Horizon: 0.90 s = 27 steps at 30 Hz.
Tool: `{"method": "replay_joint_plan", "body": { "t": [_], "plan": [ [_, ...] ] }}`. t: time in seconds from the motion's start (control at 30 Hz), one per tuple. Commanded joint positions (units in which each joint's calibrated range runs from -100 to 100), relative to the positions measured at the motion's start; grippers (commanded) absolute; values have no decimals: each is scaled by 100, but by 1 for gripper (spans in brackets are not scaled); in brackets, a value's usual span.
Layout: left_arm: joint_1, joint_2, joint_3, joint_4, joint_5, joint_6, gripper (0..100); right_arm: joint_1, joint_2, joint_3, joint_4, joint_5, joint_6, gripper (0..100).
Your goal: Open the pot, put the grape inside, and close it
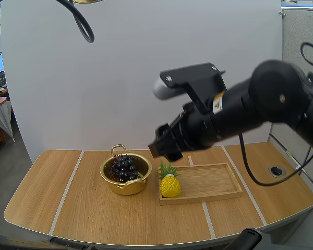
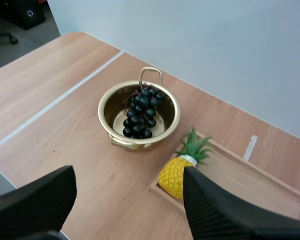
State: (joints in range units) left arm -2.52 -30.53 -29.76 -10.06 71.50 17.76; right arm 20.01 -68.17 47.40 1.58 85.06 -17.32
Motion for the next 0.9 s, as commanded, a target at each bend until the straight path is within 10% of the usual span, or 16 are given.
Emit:
{"method": "replay_joint_plan", "body": {
  "t": [0.0,0.5,0.53,0.67,0.87],
  "plan": [
    [-10,-7,-54,4,-138,-50,0,-93,-319,324,-82,12,49,100],
    [-10,-7,-54,4,-138,-50,0,-466,-1497,870,-190,373,160,100],
    [-10,-7,-54,4,-138,-50,0,-466,-1497,870,-189,381,160,91],
    [-10,-7,-54,4,-138,-50,0,-466,-1497,870,-158,397,160,0],
    [-10,-7,-54,4,-138,-50,0,-466,-1497,870,-242,526,171,0]
  ]
}}
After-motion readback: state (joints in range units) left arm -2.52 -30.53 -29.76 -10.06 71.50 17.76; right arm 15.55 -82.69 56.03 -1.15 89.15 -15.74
